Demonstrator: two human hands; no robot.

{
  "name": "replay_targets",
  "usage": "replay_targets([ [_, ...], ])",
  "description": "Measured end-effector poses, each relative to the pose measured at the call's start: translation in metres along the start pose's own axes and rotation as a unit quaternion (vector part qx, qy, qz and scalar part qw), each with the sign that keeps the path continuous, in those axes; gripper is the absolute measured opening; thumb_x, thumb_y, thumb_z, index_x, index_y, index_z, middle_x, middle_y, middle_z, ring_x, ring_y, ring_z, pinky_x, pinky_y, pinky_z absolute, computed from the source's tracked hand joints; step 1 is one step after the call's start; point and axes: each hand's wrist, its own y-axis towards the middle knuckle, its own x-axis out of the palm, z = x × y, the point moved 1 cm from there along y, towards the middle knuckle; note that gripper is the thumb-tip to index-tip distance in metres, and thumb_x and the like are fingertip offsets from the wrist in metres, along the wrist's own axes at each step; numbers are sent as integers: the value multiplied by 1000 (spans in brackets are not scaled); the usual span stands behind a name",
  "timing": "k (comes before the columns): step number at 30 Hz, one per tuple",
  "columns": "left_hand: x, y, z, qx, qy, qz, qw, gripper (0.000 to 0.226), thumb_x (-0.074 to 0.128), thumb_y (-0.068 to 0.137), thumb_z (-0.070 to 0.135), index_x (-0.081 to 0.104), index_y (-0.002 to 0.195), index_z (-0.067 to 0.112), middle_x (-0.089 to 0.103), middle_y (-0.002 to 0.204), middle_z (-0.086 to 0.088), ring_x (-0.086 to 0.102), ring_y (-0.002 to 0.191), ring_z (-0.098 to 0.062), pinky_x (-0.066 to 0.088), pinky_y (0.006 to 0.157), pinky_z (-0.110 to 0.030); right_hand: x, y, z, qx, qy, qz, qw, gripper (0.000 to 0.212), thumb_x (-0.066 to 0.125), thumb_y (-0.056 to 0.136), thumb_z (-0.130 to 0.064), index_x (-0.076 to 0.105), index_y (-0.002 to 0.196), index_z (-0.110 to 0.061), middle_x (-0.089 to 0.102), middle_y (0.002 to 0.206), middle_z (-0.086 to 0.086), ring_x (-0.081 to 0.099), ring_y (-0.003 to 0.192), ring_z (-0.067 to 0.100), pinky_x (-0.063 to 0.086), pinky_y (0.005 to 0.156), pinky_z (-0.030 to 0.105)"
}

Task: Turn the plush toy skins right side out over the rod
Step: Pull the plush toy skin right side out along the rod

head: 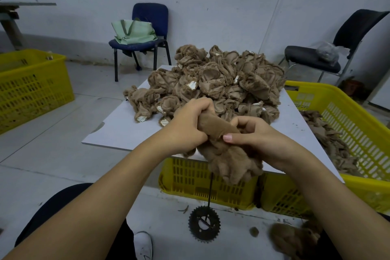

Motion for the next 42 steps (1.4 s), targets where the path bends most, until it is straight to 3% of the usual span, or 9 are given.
replay_targets([
  [6, 13, -6, -7, 96, 156, 60, 981, 38, 67, 76, 1, 35, 87, 18, 33, 94, 5, 31, 86, -16, 25, 70, -35, 5, -1, 12, 104, -17, -29, 994, 69, 82, 68, -57, 61, 124, -25, 72, 119, 2, 68, 113, 21, 53, 99, 38],
  [9, 17, -12, -7, 147, 180, 87, 969, 42, 70, 82, 8, 32, 90, 23, 31, 99, 7, 30, 87, -14, 25, 71, -32, 12, -2, 14, 114, 32, -46, 992, 60, 65, 79, -64, 70, 118, -18, 72, 119, 9, 68, 111, 23, 56, 91, 32],
  [16, 4, -21, -15, 223, 292, 112, 923, 36, 78, 74, 1, 51, 92, 17, 37, 122, -5, 35, 108, -23, 23, 88, -35, 17, 3, 19, 80, 89, 11, 993, 9, 70, 83, -26, 77, 86, -22, 68, 76, -3, 65, 69, 9, 49, 58, 22],
  [22, -14, -27, -20, 96, 131, -75, 984, 19, 62, 84, 29, 54, 99, 21, 37, 131, 9, 44, 115, -19, 47, 82, -51, 18, 4, 19, 76, 6, 155, 985, 19, 61, 94, -26, 76, 99, -16, 75, 91, 2, 69, 79, 17, 47, 63, 29],
  [26, -7, -28, -15, -38, 30, -52, 997, 32, 33, 93, 53, 52, 108, 31, 57, 103, 4, 56, 88, -17, 50, 77, -58, 25, 2, 14, 29, 35, 233, 971, 24, 56, 96, -19, 77, 84, -15, 71, 76, 6, 67, 66, 17, 49, 51, 26],
  [29, 9, -28, -13, -76, 78, -4, 994, 27, 31, 95, 70, 42, 109, 50, 63, 82, 9, 59, 69, -8, 51, 61, -50, 33, 1, 15, -19, 52, 223, 973, 22, 55, 97, -14, 76, 97, -19, 76, 88, 4, 73, 79, 16, 54, 58, 22],
  [32, 20, -24, -16, -109, 76, 42, 990, 20, 46, 100, 48, 39, 118, 45, 66, 77, 1, 61, 62, -13, 52, 60, -51, 44, 2, 21, -14, 74, 195, 978, 21, 55, 97, -8, 68, 108, -20, 75, 91, -1, 73, 83, 15, 56, 63, 26],
  [37, 9, -13, -20, -98, 87, 96, 987, 43, 50, 87, 8, 46, 118, 37, 57, 102, -2, 58, 86, -23, 52, 74, -55, 56, 4, 26, -1, 93, 162, 983, 16, 65, 95, -10, 63, 110, -11, 75, 99, 9, 74, 91, 21, 62, 76, 36],
  [42, -3, -1, -28, -103, 181, 102, 973, 57, 48, 80, -7, 52, 129, 23, 49, 115, -6, 55, 97, -29, 52, 77, -52, 43, 11, 31, -34, 10, 342, 939, 20, 69, 92, -11, 59, 108, -15, 67, 102, 4, 70, 90, 16, 60, 75, 25],
])
